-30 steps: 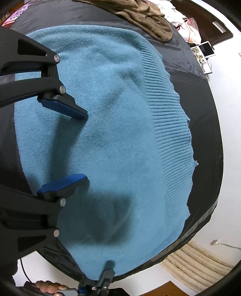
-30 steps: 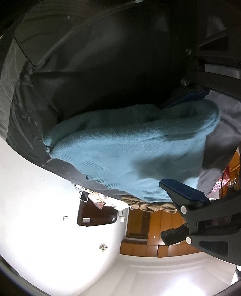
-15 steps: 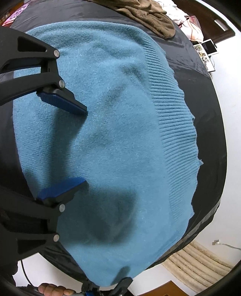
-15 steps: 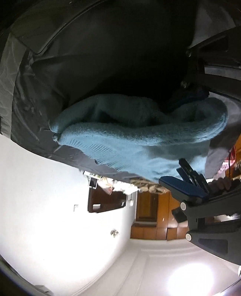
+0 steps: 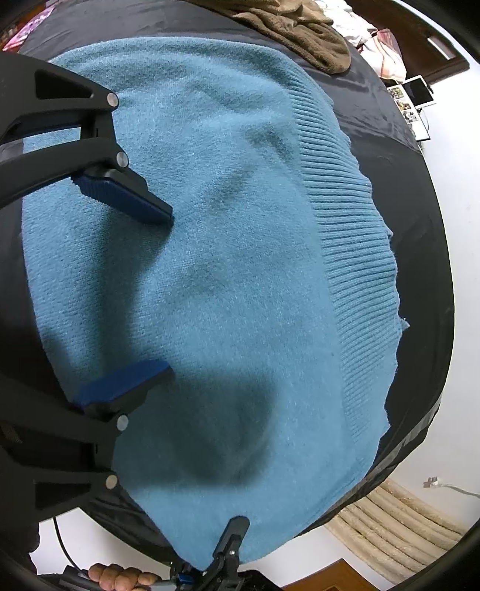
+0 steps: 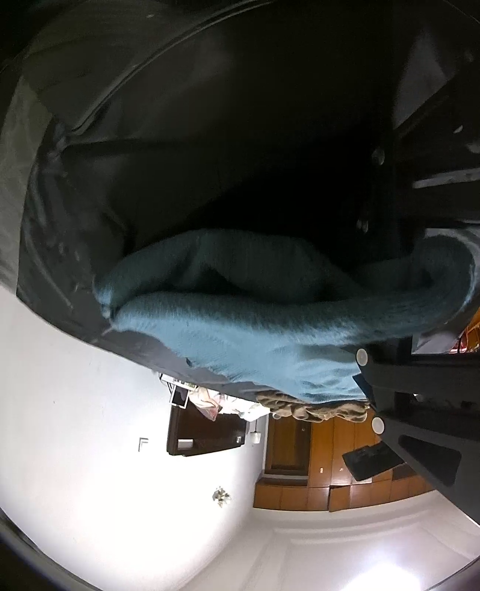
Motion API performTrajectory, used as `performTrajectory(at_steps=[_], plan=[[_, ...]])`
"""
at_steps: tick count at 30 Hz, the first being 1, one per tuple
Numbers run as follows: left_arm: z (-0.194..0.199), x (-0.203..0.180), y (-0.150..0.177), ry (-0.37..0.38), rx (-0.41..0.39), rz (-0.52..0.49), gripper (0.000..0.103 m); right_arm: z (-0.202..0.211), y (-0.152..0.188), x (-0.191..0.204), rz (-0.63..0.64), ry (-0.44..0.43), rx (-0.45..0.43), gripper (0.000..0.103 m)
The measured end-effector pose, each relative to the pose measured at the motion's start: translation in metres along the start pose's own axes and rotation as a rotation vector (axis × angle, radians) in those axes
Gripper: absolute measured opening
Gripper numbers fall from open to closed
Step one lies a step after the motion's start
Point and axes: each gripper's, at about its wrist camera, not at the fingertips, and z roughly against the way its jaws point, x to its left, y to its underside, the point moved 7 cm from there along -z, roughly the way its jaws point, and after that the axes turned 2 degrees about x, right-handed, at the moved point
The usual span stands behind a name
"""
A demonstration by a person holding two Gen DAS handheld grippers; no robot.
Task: Fold clothes
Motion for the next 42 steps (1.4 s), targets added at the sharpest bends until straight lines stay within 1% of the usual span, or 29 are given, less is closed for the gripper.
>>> performTrajectory(at_steps=[2,8,10,11,14,18,23,28,30,32,37,42], plan=[[0.001,0.002,0.001,-0.001,0.002,0.007,0.081,0.003,-0.001,0.010,0.030,-0.004,-0.004,0.023],[0.014,0.022,0.001,-0.026,0.009,0.095,0.081,0.009,-0.005,0.047,0.160,0.019,-0.022,0.022],[0.021,0.028,-0.002,-0.010,0.005,0.116,0.081,0.009,-0.005,0.058,0.185,0.013,-0.024,0.022],[0.024,0.030,-0.004,0.010,0.002,0.125,0.081,0.008,-0.004,0.062,0.202,0.021,-0.025,0.022],[0.036,0.033,-0.017,0.084,-0.015,0.143,0.081,0.006,-0.001,0.077,0.282,0.081,-0.033,0.022],[0.048,0.023,-0.040,0.184,-0.036,0.129,0.081,0.002,0.005,0.094,0.329,0.120,-0.040,0.022],[0.056,0.009,-0.063,0.290,-0.029,0.082,0.081,-0.006,0.011,0.113,0.368,0.161,-0.060,0.022],[0.066,-0.010,-0.090,0.520,0.037,0.079,0.081,-0.017,0.025,0.133,0.436,0.217,-0.076,0.022],[0.072,-0.025,-0.104,0.547,0.036,0.051,0.081,-0.023,0.032,0.139,0.464,0.238,-0.080,0.022],[0.079,-0.040,-0.115,0.562,0.028,0.002,0.081,-0.028,0.038,0.145,0.492,0.259,-0.081,0.022],[0.099,-0.070,-0.123,0.627,0.022,-0.088,0.081,-0.044,0.055,0.153,0.554,0.292,-0.064,0.022],[0.085,-0.077,-0.127,0.617,0.058,-0.106,0.081,-0.055,0.066,0.157,0.623,0.328,-0.048,0.022]])
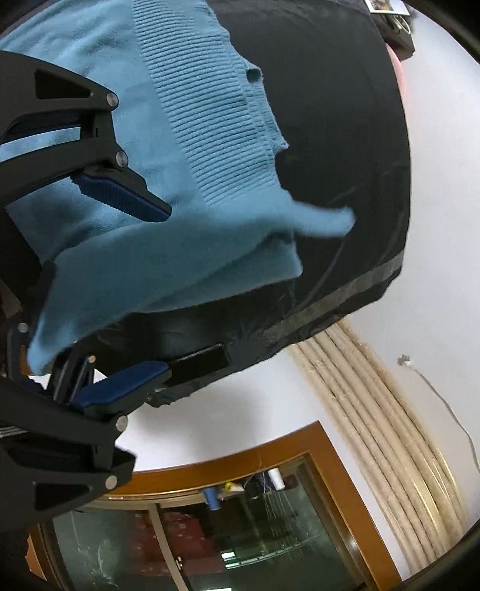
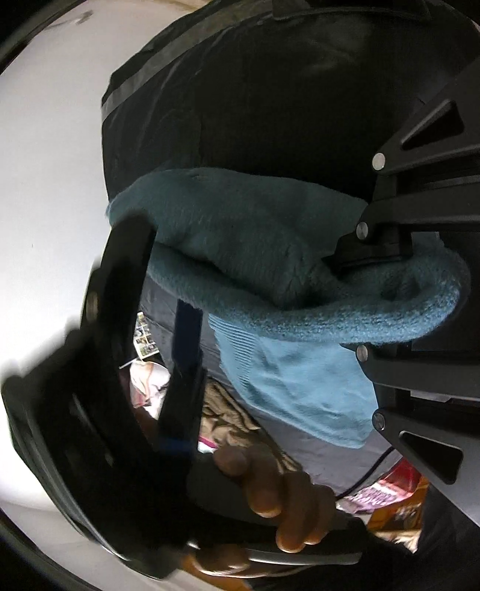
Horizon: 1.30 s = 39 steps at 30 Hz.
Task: Fold clothes
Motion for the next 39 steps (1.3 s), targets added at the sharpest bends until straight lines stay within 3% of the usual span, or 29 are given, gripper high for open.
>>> performTrajectory(at_steps=[8,9,10,12,15,22,27,34,39], plan=[[-0.032,0.037,-0.013,-0.086,0.048,0.077,0.080,-0.012,0.010,0.008,0.082,0.034,0.037,0.022],[-0.037,0.042,-0.015,-0.084,0.063,0.100,0.072,-0.013,0.012,0.010,0.094,0.040,0.041,0.022],[-0.041,0.045,-0.016,-0.085,0.075,0.116,0.055,-0.014,0.012,0.011,0.101,0.045,0.042,0.022],[-0.044,0.050,-0.014,-0.080,0.082,0.134,0.035,-0.014,0.010,0.008,0.088,0.045,0.037,0.022],[-0.039,0.053,-0.017,-0.059,0.074,0.143,0.024,-0.011,0.005,0.004,0.053,0.035,0.027,0.022],[-0.009,0.051,-0.020,-0.027,0.050,0.079,0.022,0.006,-0.006,0.012,0.015,-0.010,-0.008,0.022],[0.031,0.061,-0.017,-0.008,0.012,0.049,0.022,0.013,-0.023,0.039,0.022,-0.066,-0.018,0.022],[0.099,0.122,0.015,-0.017,-0.052,0.082,0.022,-0.019,-0.028,0.113,0.119,-0.123,0.028,0.022],[0.126,0.172,0.041,-0.013,-0.079,0.122,0.022,-0.051,-0.026,0.153,0.179,-0.159,0.088,0.022]])
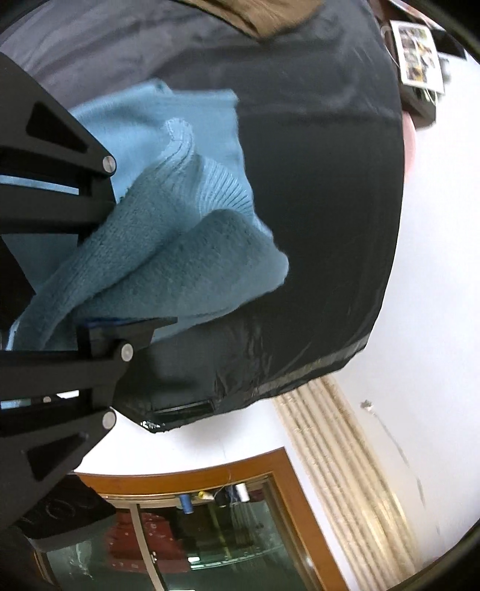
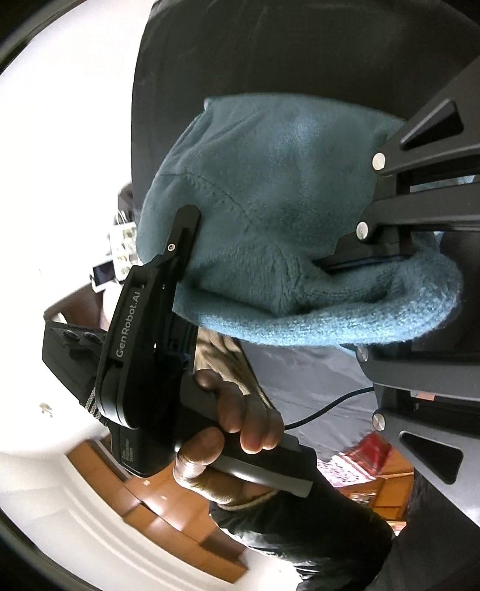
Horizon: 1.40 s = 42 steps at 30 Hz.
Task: Fold clothes
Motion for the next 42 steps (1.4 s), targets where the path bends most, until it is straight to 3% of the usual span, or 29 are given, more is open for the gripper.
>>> performTrajectory(at_steps=[7,17,22,30,33,35,39,42], plan=[[0.003,0.065,0.026,0.017,0.006,0.045,0.022,-0.061,0.013,0.026,0.065,-0.008,0.124,0.022],[-0.021,0.122,0.044,0.029,0.000,0.014,0.029,-0.118,0.035,0.015,0.063,-0.013,0.254,0.028],[-0.024,0.139,0.046,0.067,-0.004,0.056,0.039,-0.123,0.038,0.016,-0.002,-0.147,0.256,0.062],[-0.025,0.147,0.048,0.114,-0.010,0.081,0.041,-0.098,0.050,0.023,0.030,-0.292,0.266,0.063],[-0.023,0.146,0.049,0.108,-0.021,0.098,0.042,-0.093,0.055,0.021,0.044,-0.286,0.272,0.063],[-0.021,0.146,0.051,0.098,-0.029,0.112,0.043,-0.110,0.036,0.031,0.038,-0.262,0.295,0.063],[-0.009,0.143,0.059,0.022,-0.053,0.131,0.052,-0.134,0.036,0.028,0.028,-0.269,0.355,0.063],[0.006,0.143,0.067,-0.091,-0.089,0.140,0.081,-0.144,0.039,0.022,0.013,-0.295,0.370,0.063]])
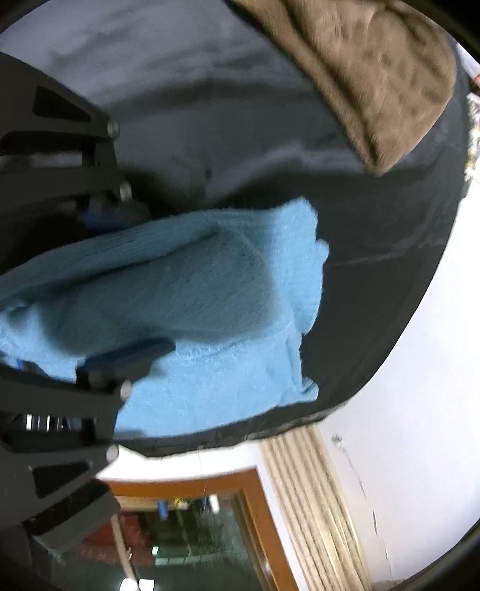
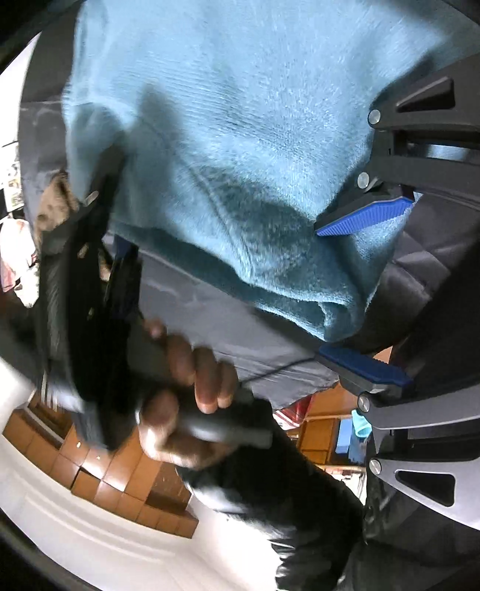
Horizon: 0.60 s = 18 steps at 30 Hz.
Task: Fold clothes
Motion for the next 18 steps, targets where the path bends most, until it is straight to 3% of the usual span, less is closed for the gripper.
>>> performTrajectory(at_steps=[1,4,10,13,16,18], plan=[[0.008,0.003,0.003,-0.047,-0.024,0.001,0.081,-0.001,-0.001,-0.002,-0.001,-0.013,-0.002,0.063],[0.027,0.007,0.016,-0.046,-0.049,0.042,0.081,-0.001,-0.003,-0.006,0.005,-0.044,-0.012,0.064],[0.050,-0.016,0.051,0.042,-0.070,0.066,0.081,0.029,0.002,0.002,0.110,-0.035,-0.064,0.064],[0.052,-0.035,0.072,0.081,-0.063,0.057,0.081,0.060,0.010,-0.005,0.126,0.031,-0.116,0.064],[0.047,-0.053,0.091,0.095,-0.046,0.047,0.081,0.073,0.012,0.004,0.059,0.093,-0.182,0.064],[0.044,-0.062,0.102,0.099,-0.036,0.039,0.081,0.091,0.018,-0.017,0.009,0.154,-0.230,0.064]])
